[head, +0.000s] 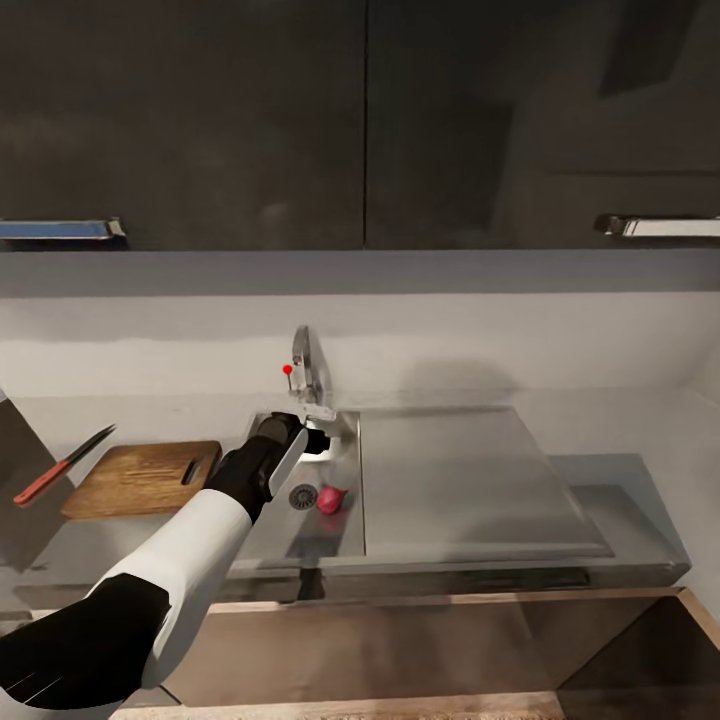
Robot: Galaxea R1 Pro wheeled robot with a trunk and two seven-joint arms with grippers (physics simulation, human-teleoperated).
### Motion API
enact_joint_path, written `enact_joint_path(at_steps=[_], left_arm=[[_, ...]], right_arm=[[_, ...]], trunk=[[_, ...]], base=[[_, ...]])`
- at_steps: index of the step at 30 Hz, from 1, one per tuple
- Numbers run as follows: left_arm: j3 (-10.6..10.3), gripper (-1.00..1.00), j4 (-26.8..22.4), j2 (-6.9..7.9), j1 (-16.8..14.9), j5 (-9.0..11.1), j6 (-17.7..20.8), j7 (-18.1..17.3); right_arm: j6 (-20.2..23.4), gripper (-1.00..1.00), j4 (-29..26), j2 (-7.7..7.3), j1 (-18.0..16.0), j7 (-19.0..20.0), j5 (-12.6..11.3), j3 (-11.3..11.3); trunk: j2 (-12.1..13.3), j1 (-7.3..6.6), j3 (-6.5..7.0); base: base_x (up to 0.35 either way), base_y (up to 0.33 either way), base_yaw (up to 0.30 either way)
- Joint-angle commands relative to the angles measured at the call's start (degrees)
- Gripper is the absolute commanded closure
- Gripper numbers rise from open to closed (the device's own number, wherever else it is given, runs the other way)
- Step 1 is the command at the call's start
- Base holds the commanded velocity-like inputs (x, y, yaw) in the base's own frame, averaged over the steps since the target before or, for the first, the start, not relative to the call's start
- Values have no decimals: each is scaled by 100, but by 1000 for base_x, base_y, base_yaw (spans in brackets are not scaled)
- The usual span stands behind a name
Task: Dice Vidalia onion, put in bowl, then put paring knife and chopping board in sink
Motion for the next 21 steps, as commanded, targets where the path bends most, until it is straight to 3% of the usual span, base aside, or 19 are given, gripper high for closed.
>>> enact_joint_path(at_steps=[1,21], left_arm=[[-23,-100,-5,2,-6,60,17,50],[-23,-100,127,2,-6,60,9,58]], right_arm=[[3,-100,-8,-3,2,20,-32,-2],[20,-100,40,-3,5,8,-32,-30]], trunk=[[-12,4,-13],[-12,4,-76]], base=[[0,0,0],[0,0,0]])
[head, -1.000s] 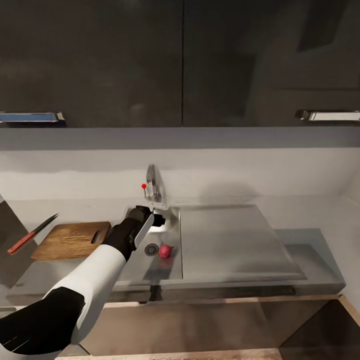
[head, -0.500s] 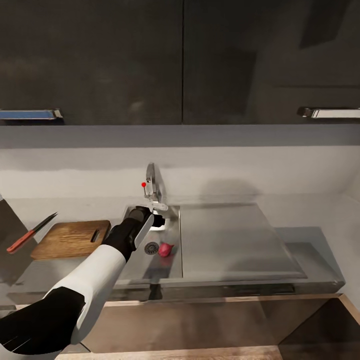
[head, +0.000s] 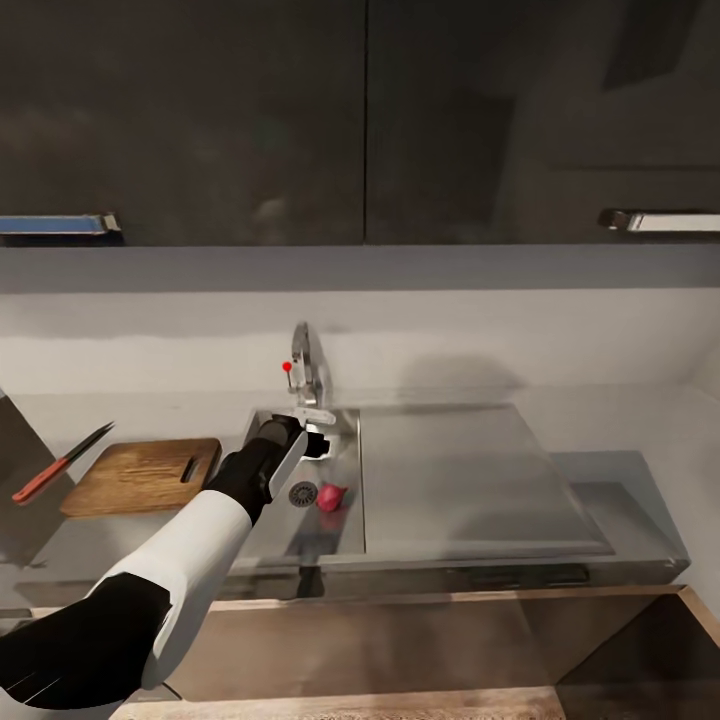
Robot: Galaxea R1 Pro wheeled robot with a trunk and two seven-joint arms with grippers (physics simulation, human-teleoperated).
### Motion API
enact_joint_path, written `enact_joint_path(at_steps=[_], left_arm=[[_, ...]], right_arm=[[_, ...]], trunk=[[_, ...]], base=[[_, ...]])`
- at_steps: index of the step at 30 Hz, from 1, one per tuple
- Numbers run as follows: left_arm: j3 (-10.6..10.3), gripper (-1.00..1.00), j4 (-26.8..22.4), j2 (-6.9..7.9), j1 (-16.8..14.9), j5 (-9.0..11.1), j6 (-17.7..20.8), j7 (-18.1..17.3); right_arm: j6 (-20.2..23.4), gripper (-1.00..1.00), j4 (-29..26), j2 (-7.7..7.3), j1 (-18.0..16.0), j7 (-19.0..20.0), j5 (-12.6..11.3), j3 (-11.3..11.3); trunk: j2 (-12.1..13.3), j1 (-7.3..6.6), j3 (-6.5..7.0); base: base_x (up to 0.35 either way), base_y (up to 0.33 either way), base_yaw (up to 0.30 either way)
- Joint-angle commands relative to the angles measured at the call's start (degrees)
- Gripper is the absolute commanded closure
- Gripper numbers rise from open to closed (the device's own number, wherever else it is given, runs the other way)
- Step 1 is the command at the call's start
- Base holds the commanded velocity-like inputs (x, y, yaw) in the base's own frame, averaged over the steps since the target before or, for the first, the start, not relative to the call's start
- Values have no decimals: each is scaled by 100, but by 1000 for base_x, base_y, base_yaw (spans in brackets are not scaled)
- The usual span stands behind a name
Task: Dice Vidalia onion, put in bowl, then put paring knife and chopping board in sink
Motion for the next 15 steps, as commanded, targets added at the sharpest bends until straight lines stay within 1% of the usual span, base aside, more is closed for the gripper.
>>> enact_joint_path(at_steps=[1,11,15], left_arm=[[-24,-100,-1,3,-6,60,18,48],[-24,-100,30,3,-6,60,18,44],[-24,-100,48,3,-6,60,17,42]], right_arm=[[-5,-100,-11,2,3,16,-30,-3],[-4,-100,15,3,1,14,-30,4],[-13,-100,7,-4,4,23,-30,10]], trunk=[[-12,3,-20],[-12,3,-113],[-12,3,-131]], base=[[0,0,0],[0,0,0],[0,0,0]])
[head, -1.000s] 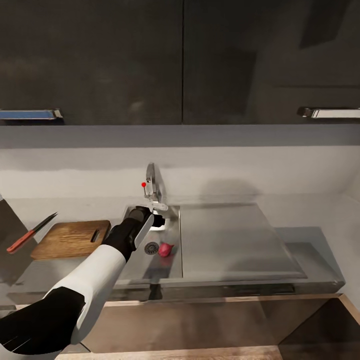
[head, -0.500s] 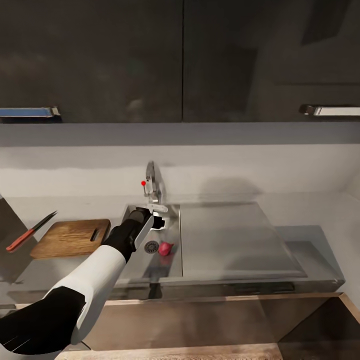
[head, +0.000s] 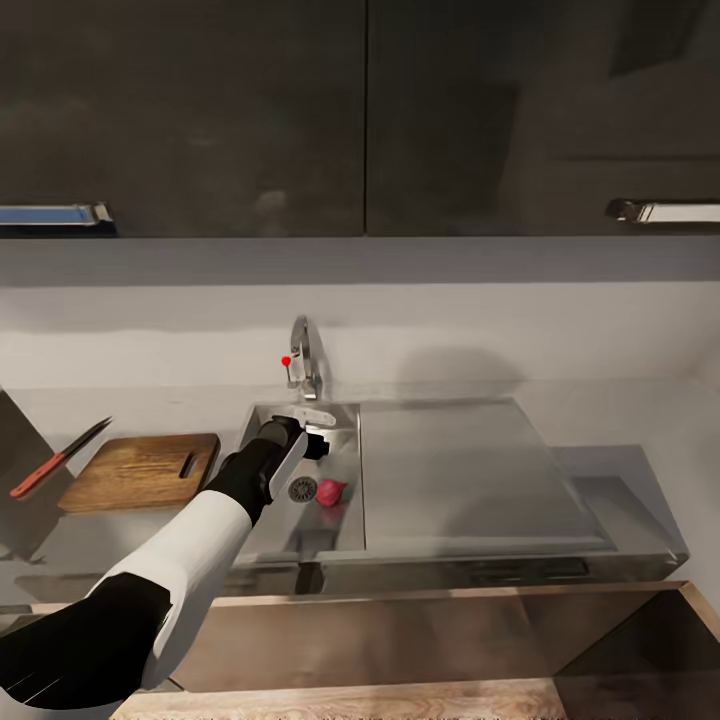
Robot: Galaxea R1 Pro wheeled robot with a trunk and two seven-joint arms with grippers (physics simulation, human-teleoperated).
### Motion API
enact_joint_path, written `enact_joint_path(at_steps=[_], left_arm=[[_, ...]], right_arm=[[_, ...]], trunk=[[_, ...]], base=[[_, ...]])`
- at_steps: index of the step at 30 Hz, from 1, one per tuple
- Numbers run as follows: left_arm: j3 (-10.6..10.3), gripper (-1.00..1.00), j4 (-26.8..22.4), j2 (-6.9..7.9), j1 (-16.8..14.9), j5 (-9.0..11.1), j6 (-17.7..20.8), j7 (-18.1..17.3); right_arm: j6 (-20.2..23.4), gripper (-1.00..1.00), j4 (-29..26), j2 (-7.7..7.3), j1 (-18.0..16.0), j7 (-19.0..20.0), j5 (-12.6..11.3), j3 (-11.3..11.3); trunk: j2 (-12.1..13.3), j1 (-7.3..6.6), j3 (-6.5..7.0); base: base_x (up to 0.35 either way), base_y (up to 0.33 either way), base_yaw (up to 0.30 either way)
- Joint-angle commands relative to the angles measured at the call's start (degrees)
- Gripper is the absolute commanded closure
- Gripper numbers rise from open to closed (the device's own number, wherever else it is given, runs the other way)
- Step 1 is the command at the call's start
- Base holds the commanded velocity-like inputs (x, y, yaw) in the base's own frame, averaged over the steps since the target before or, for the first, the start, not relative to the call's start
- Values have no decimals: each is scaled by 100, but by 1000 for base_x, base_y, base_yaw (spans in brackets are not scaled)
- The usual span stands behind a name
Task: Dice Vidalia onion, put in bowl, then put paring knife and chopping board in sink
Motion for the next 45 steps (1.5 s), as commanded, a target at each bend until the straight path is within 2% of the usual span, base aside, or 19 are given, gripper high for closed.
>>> enact_joint_path(at_steps=[1,10,26,45], left_arm=[[-25,-100,-4,3,-6,60,18,49],[-25,-100,24,3,-6,61,18,49],[-25,-100,74,3,3,60,18,49],[-25,-100,181,4,27,60,5,49]], right_arm=[[-4,-100,-13,-2,3,21,-29,-2],[206,-100,-12,-40,0,29,-29,-5],[231,-100,-12,-28,3,11,-40,-14],[240,-100,-3,-22,0,8,-44,-10]], trunk=[[-12,4,-12],[-12,4,-15],[-12,4,-17],[-12,4,-179]], base=[[0,0,0],[7,-2,0],[76,-43,0],[0,12,0]])
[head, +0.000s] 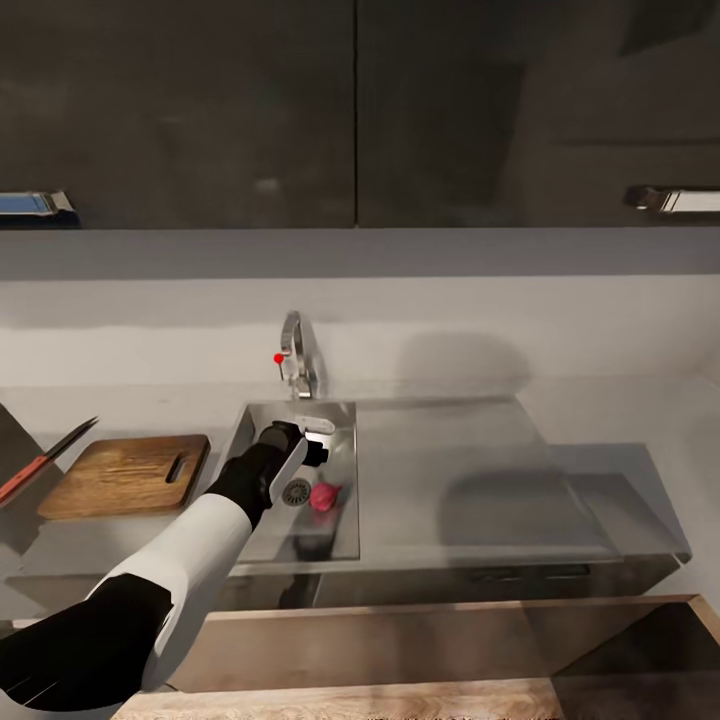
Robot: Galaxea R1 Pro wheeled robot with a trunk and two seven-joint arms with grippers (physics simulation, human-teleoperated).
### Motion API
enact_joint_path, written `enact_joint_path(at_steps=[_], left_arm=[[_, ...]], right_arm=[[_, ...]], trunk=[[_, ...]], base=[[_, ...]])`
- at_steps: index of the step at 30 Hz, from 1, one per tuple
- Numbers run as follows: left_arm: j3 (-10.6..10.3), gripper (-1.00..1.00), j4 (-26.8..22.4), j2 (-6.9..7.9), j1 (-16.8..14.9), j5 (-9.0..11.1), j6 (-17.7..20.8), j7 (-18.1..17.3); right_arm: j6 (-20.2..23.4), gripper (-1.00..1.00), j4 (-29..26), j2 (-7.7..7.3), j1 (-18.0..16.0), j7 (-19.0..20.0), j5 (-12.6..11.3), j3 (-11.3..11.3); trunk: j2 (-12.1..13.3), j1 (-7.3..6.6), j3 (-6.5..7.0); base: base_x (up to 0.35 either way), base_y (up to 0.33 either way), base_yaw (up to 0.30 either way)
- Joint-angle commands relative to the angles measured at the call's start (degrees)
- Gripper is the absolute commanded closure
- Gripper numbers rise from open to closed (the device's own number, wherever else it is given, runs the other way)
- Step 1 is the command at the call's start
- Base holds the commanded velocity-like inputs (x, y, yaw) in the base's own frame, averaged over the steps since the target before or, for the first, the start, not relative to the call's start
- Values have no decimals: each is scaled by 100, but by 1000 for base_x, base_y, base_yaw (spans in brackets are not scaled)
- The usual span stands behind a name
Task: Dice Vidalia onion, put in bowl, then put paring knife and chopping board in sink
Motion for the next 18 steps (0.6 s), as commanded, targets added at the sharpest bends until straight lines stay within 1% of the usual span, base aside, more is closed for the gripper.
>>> enact_joint_path(at_steps=[1,8,11,13,18], left_arm=[[-27,-100,4,3,-5,60,16,49],[-27,-100,45,2,-3,60,0,49],[-27,-100,80,2,-3,60,-186,49],[-27,-100,210,2,-3,60,-360,49],[-27,-100,293,2,-3,60,-445,49]], right_arm=[[-5,-100,-11,0,4,17,-33,-1],[-5,-100,-11,-3,4,12,-36,-3],[-5,-100,-11,-3,4,10,-36,-1],[-5,-100,-11,-3,4,9,-36,0],[-5,-100,-11,-3,3,9,-36,-2]], trunk=[[-12,3,-20],[-12,3,-85],[-12,3,-113],[-12,3,-132],[-12,3,-178]], base=[[0,0,0],[0,0,0],[0,0,0],[0,0,0],[0,0,0]])
